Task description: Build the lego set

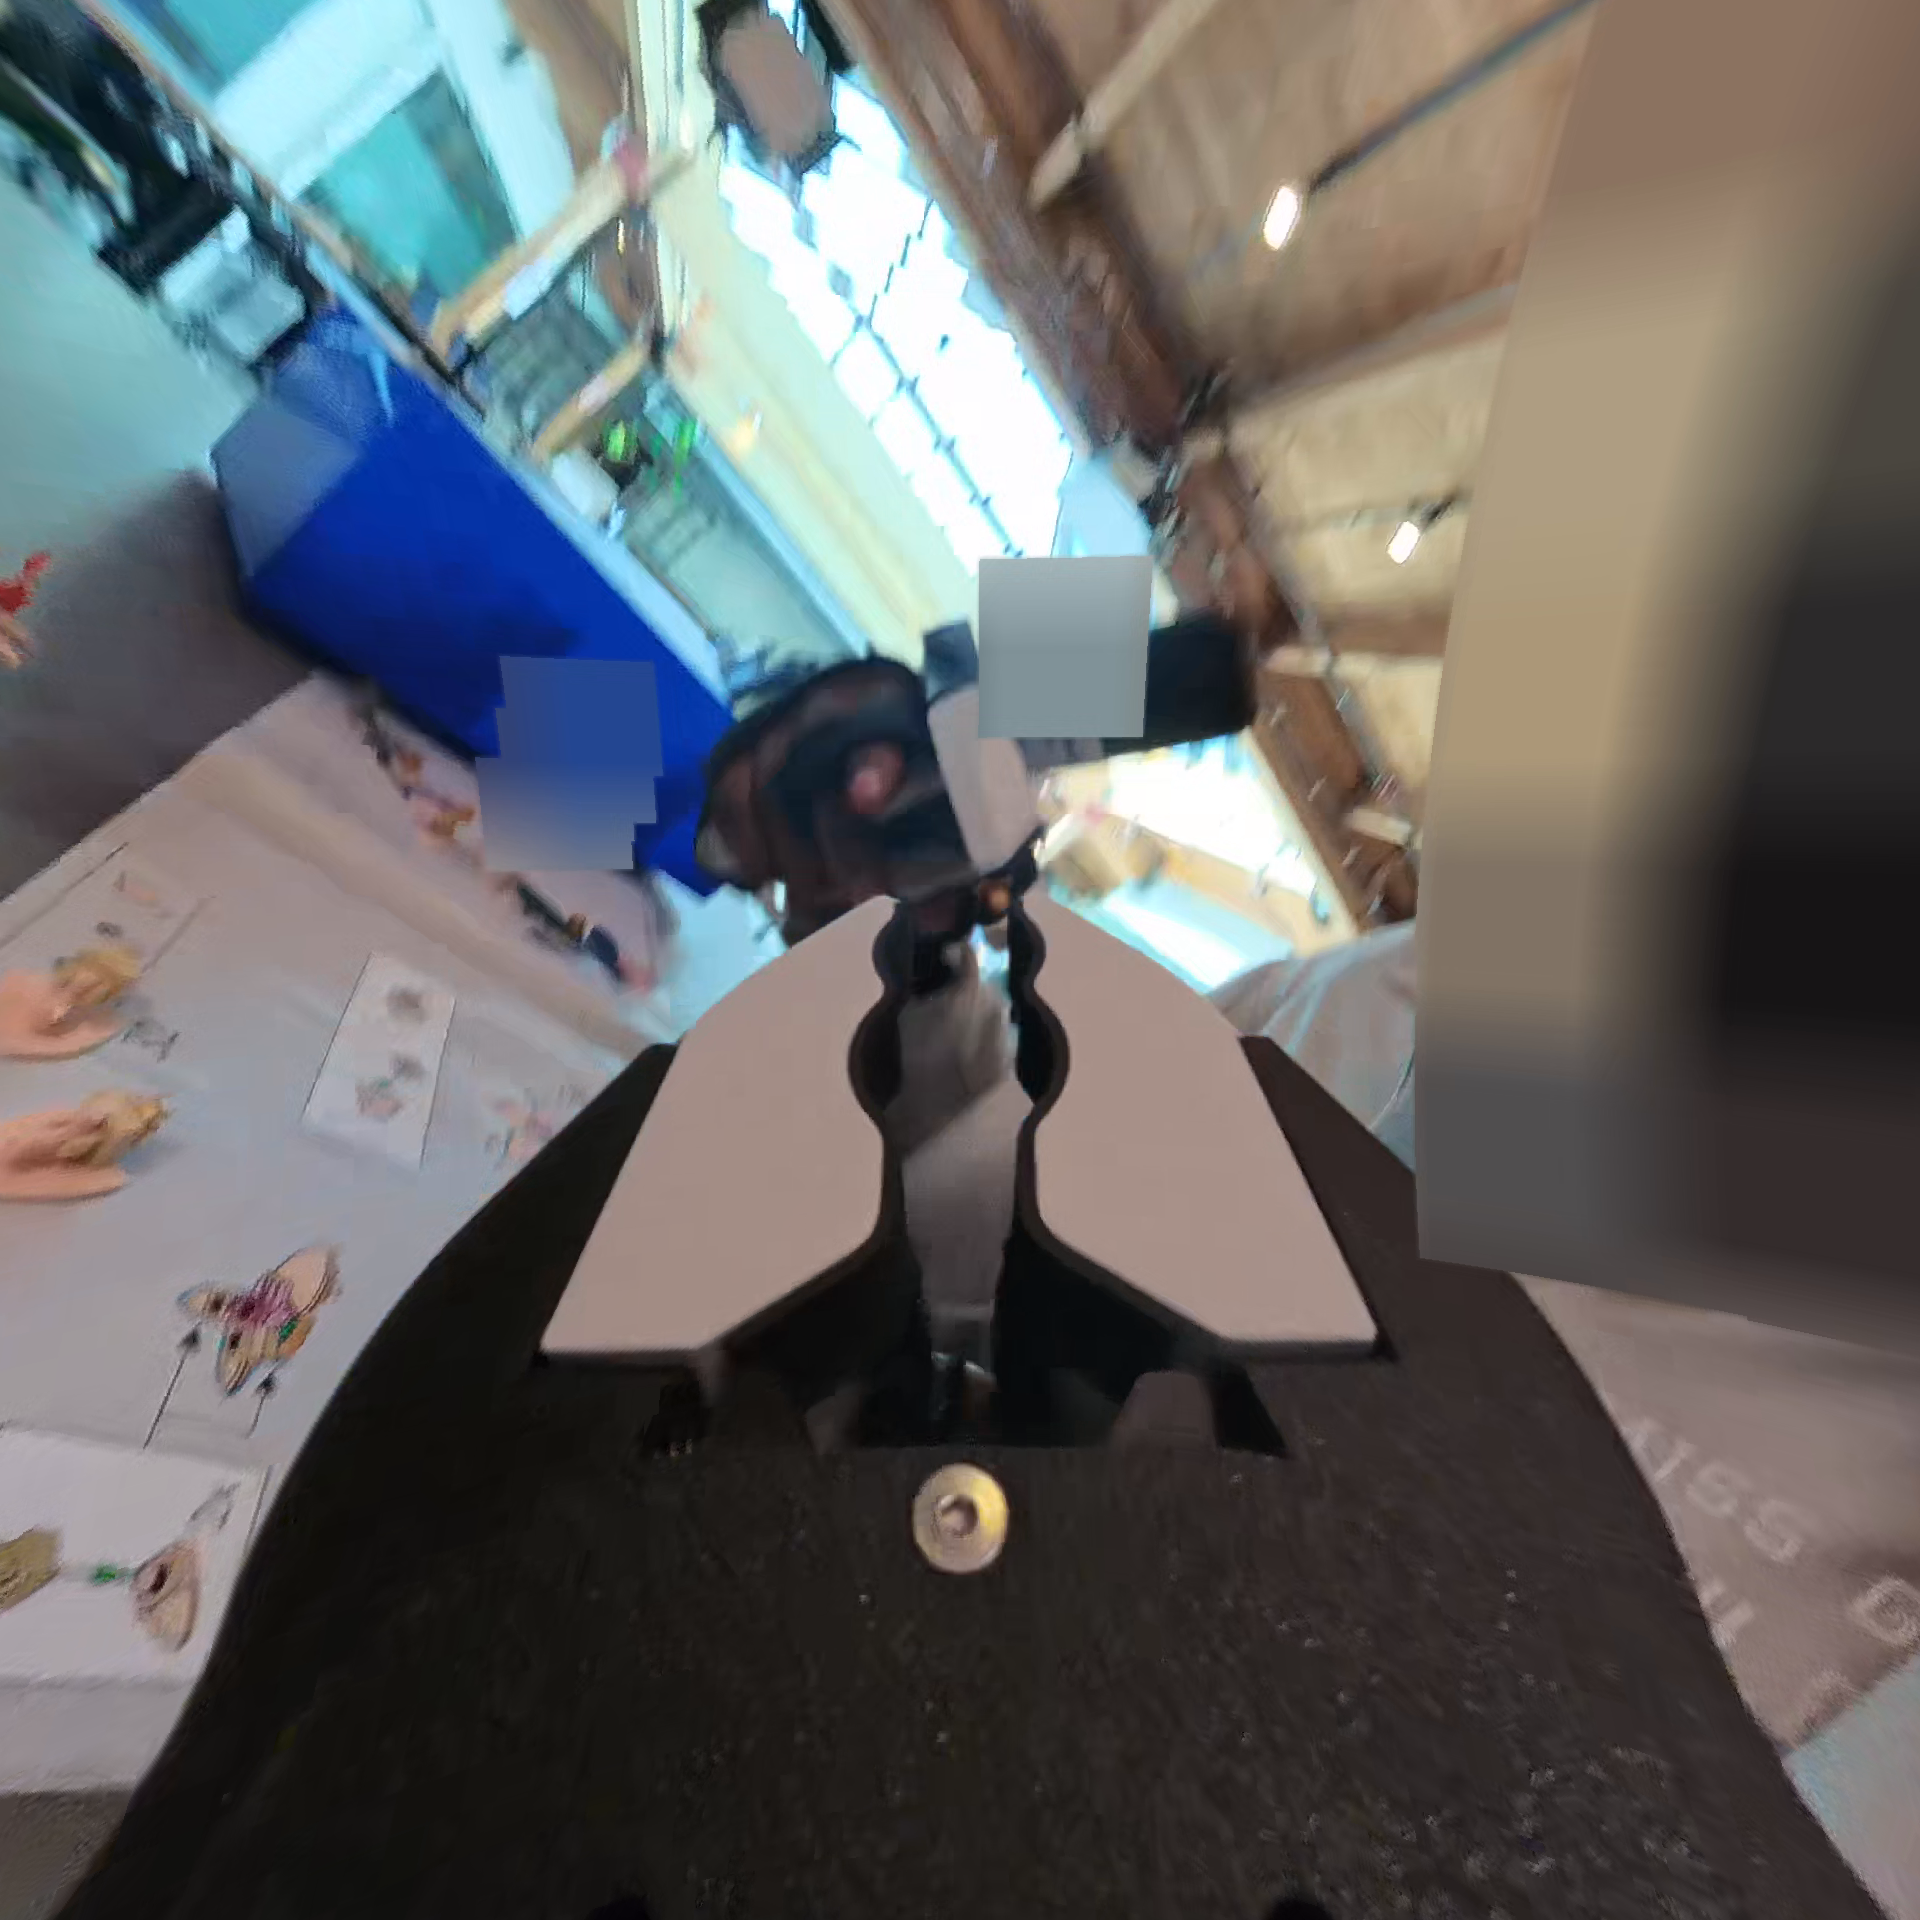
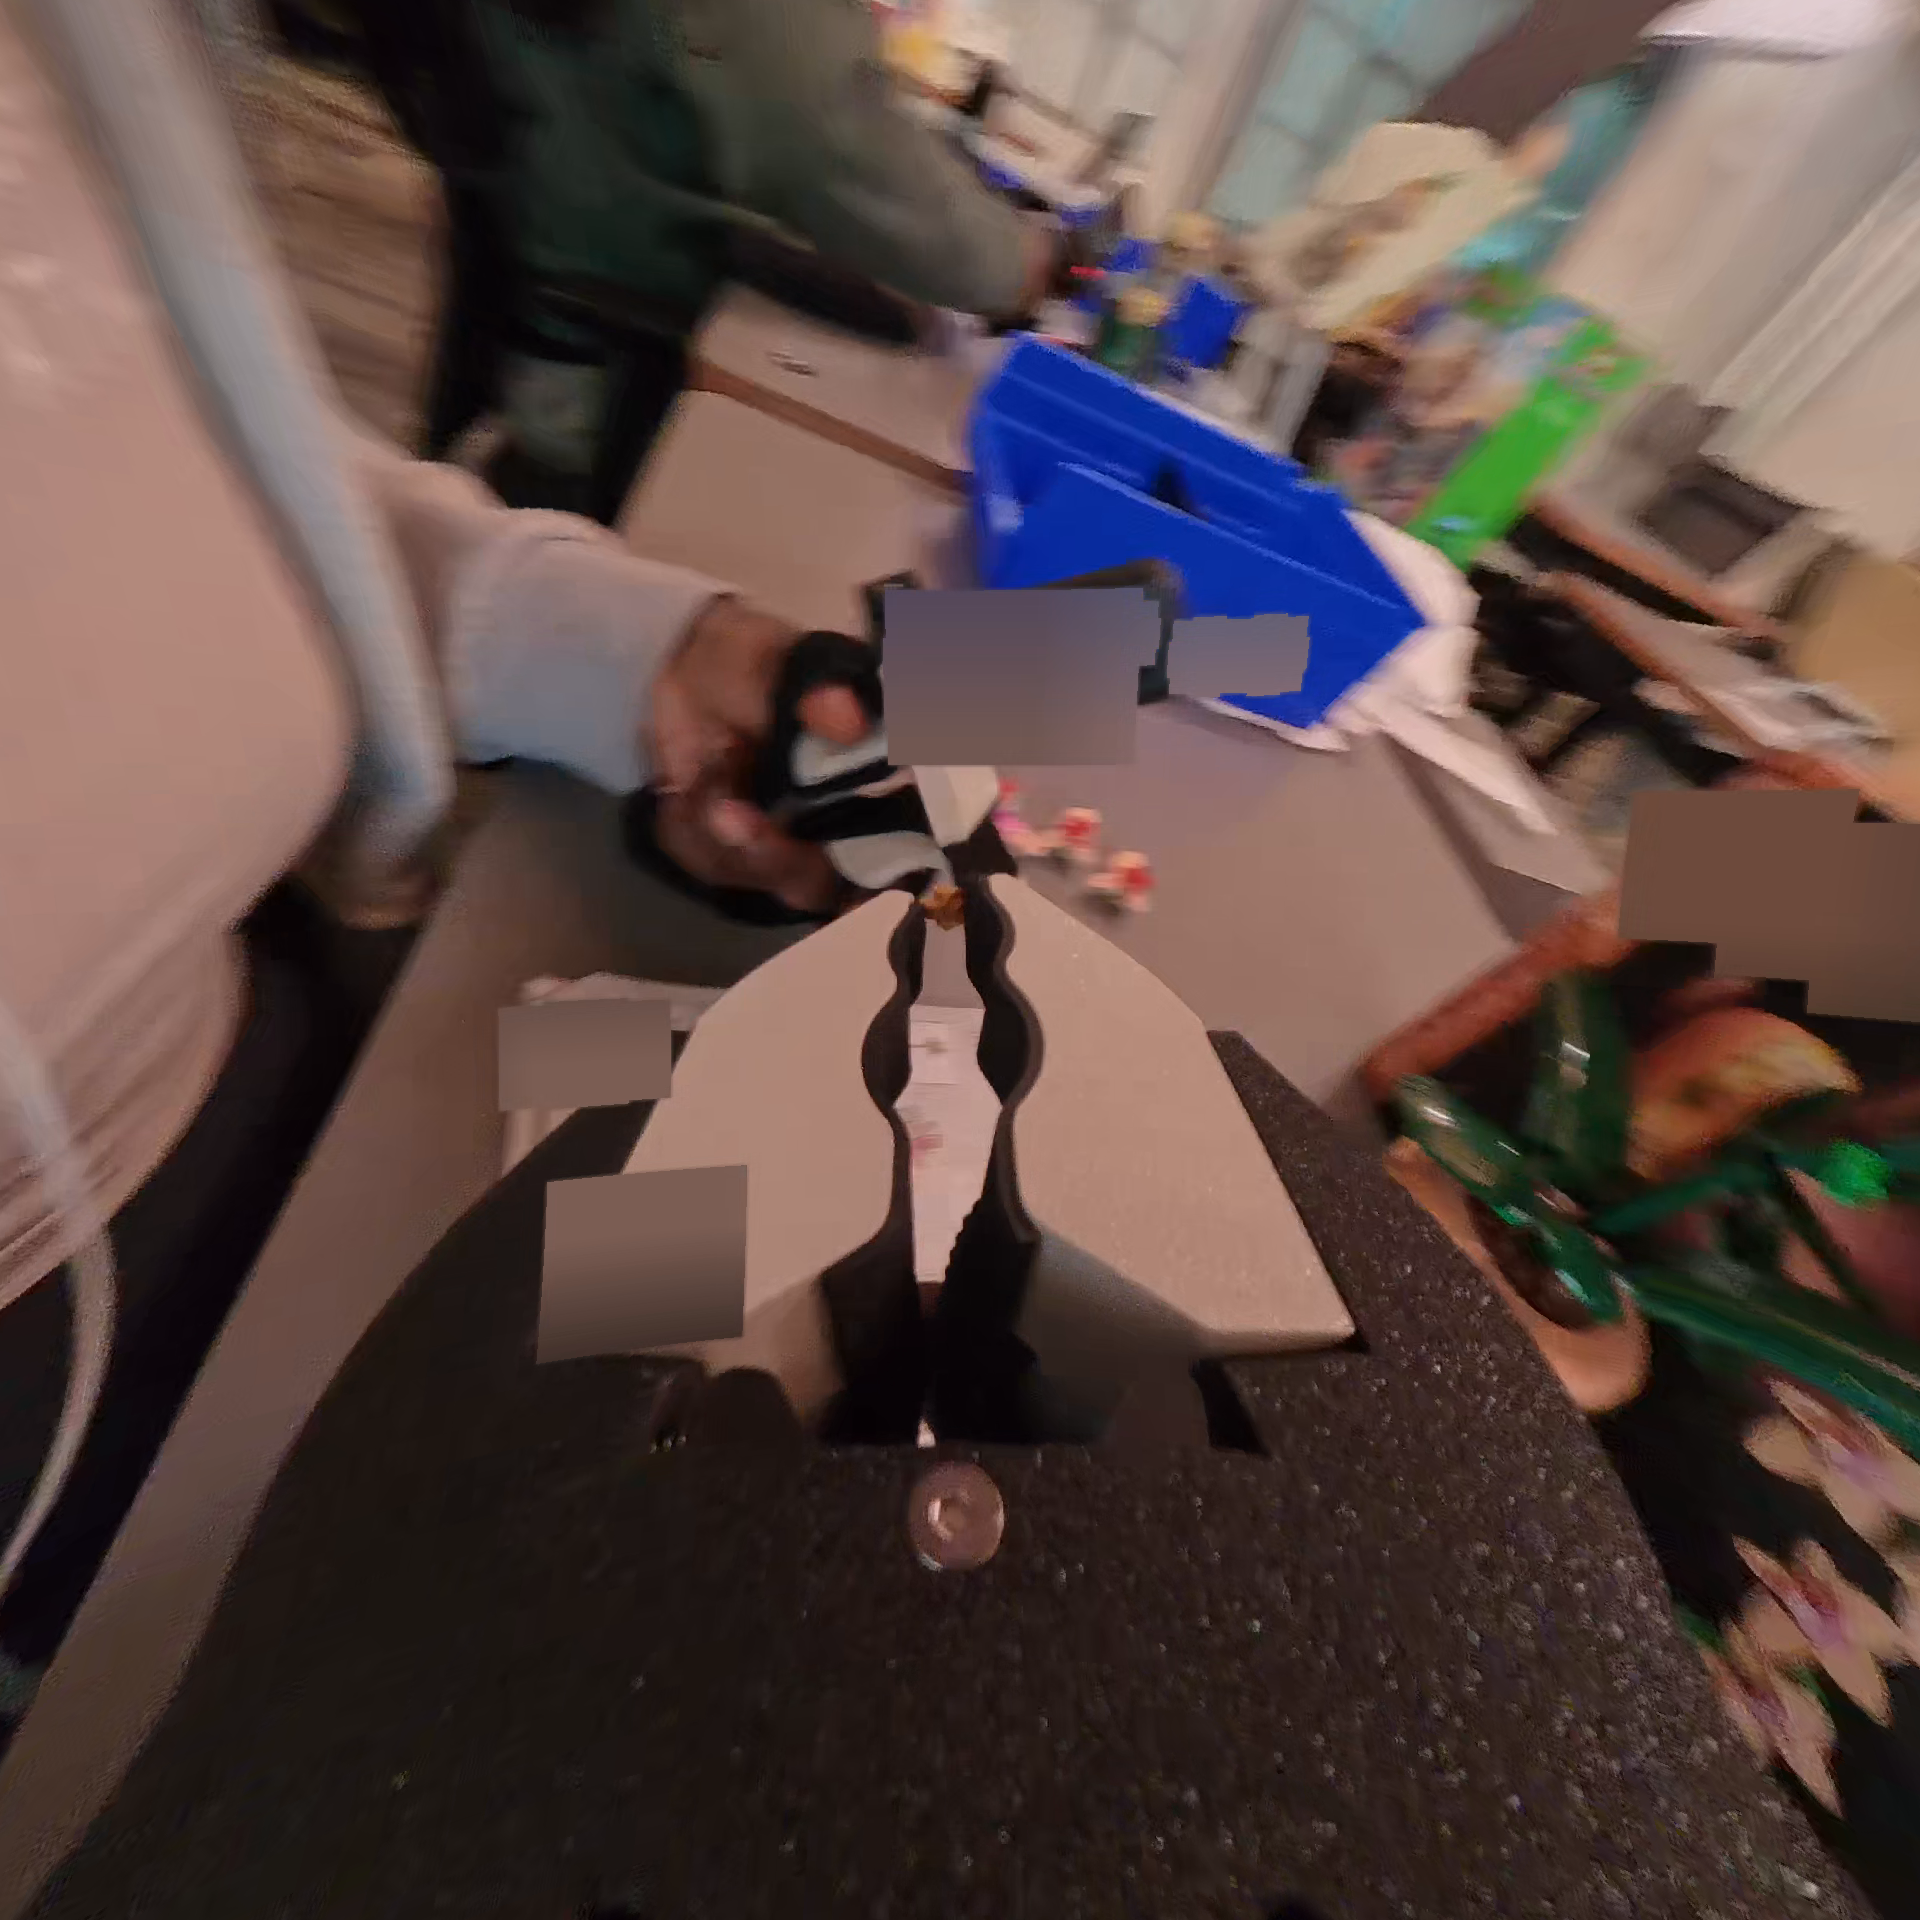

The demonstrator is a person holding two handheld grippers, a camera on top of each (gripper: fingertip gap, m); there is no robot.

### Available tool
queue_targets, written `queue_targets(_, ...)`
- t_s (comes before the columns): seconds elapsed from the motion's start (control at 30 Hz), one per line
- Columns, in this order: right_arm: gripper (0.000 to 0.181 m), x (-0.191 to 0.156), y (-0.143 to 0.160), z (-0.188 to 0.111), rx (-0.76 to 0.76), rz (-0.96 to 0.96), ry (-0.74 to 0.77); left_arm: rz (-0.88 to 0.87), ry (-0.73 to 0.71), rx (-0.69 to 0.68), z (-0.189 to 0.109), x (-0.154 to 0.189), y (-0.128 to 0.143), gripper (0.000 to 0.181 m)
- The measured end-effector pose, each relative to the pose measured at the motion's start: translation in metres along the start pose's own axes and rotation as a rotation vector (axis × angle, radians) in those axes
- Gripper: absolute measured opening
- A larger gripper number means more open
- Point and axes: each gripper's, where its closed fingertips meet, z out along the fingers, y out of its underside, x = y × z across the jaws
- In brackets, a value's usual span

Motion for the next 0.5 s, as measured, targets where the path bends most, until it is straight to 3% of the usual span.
queue_targets(0.03, 0.007, -0.004, -0.001, -0.003, 0.000, 0.005, -0.079, 0.013, -0.018, -0.060, 0.001, -0.001, 0.008, 0.017)
queue_targets(0.2, 0.008, -0.016, 0.006, -0.007, -0.143, -0.092, -0.324, 0.007, -0.001, -0.124, 0.014, 0.002, 0.023, 0.014)
queue_targets(0.37, 0.008, -0.023, 0.009, -0.003, -0.203, -0.157, -0.411, -0.037, 0.056, -0.119, 0.020, 0.006, 0.026, 0.012)
queue_targets(0.5, 0.008, -0.020, 0.007, -0.002, -0.206, -0.168, -0.395, -0.036, 0.079, -0.071, 0.020, 0.008, 0.022, 0.007)
